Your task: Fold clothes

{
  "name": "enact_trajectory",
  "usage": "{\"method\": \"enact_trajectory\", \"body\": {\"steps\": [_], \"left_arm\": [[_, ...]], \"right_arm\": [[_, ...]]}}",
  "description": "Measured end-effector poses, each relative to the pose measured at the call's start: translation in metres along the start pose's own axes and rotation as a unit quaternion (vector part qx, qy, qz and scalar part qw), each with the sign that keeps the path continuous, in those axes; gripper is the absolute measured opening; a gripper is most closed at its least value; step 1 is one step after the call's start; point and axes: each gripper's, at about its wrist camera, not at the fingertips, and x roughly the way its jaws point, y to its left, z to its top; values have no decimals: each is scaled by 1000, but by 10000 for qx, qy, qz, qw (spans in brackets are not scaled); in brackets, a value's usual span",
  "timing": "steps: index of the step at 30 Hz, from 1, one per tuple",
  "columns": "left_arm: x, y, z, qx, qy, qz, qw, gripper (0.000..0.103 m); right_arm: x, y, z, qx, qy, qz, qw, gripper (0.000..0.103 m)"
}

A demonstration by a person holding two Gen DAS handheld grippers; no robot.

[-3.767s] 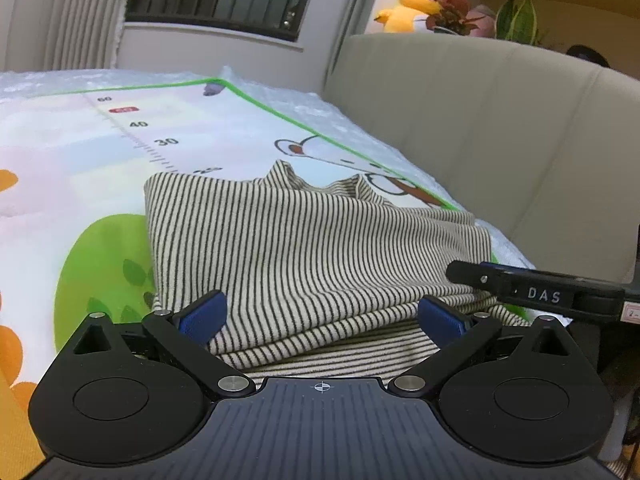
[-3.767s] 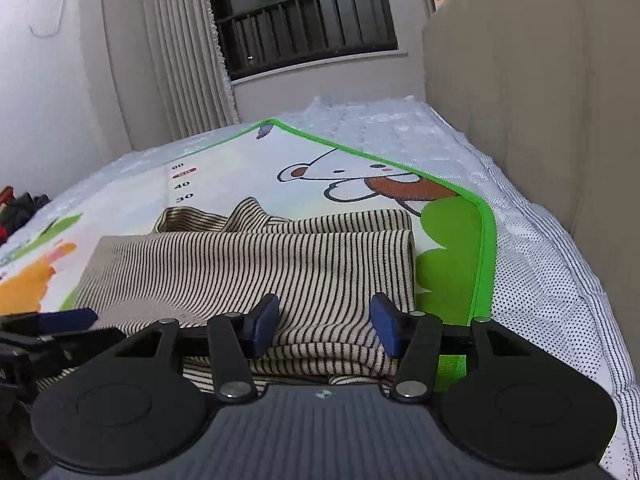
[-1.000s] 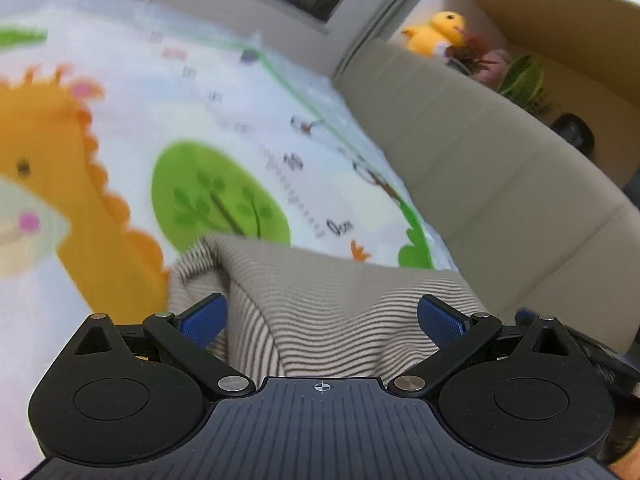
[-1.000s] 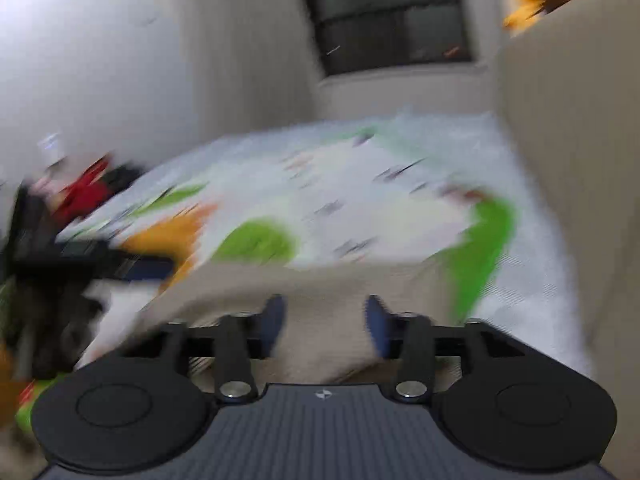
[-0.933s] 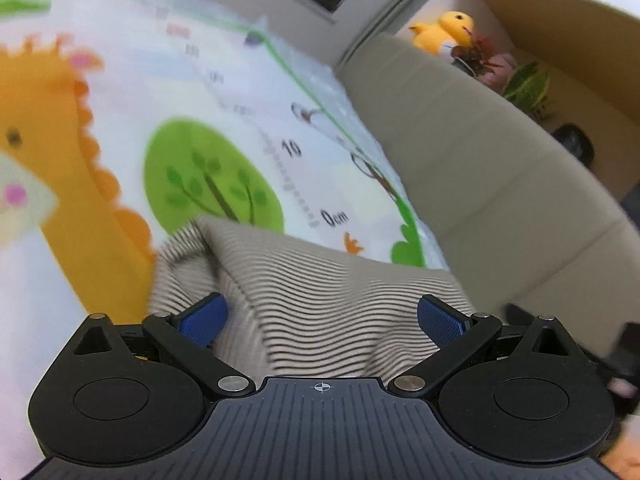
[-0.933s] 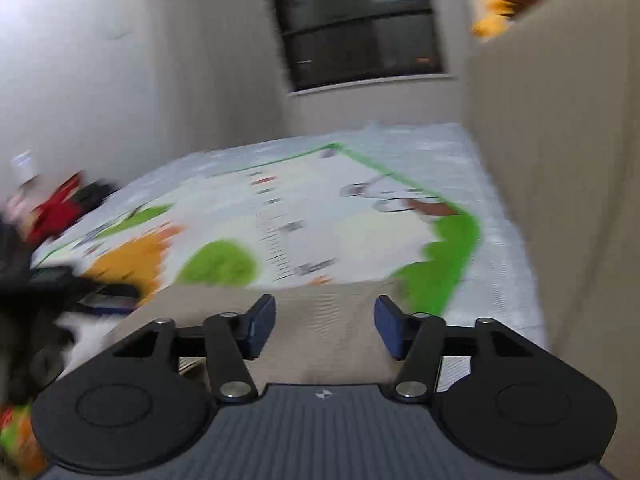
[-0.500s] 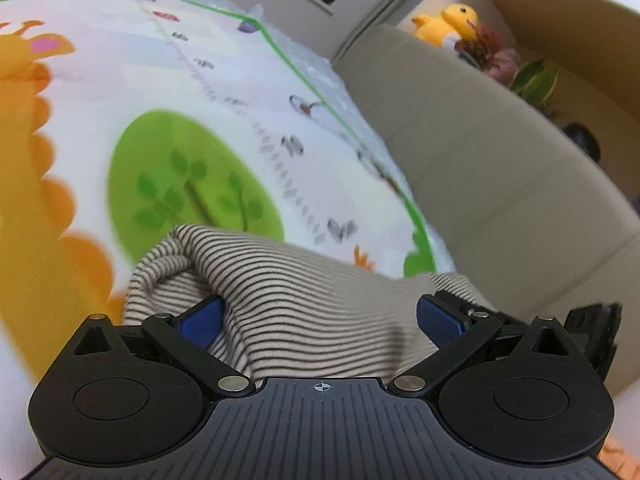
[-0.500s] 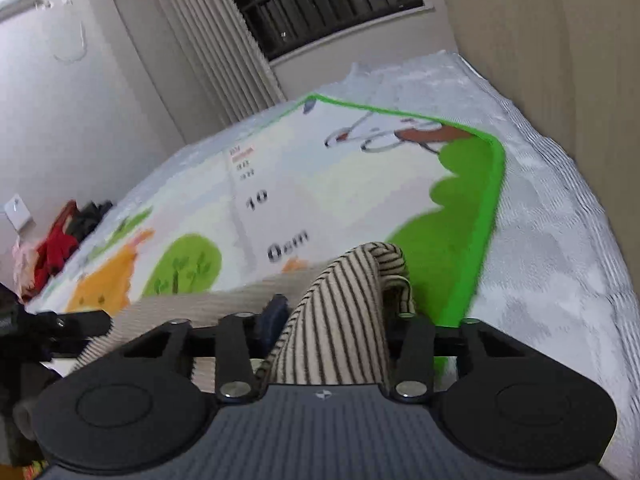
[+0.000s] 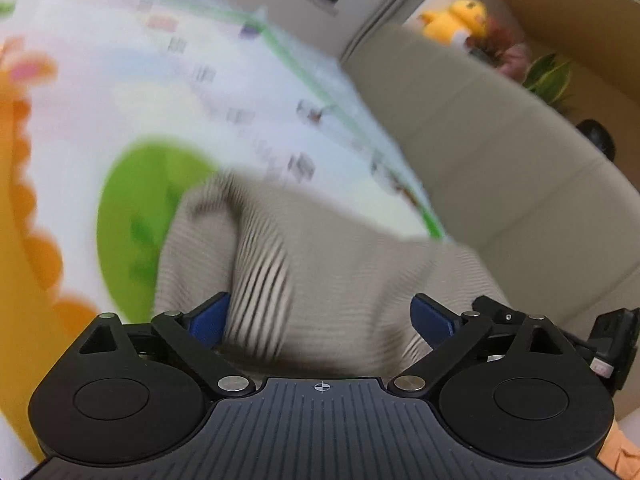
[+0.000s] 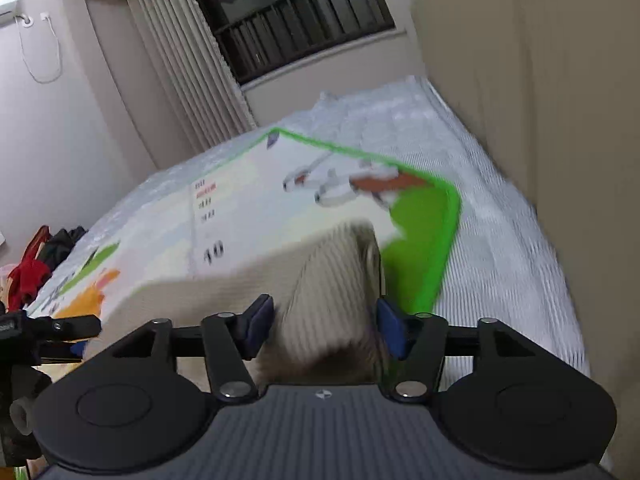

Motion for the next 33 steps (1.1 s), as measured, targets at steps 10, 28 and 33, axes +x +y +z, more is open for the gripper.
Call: {"method": "enact_trajectory", "body": {"steps": [10,28,33], "left_arm": [[-44,-40,1,476,-604,-164,9969,35],[-107,-40,-60,703,-881,541,9922,58],[-99,-74,-61,977,-760,-227,9920,76]], "right_arm": [[-39,45,6,-407,-375,360,9978,20],[-70,40,-66,-945,-205,-507,9940,37],[-89,54,-62,-1203,-632,-612,9888,45]]}}
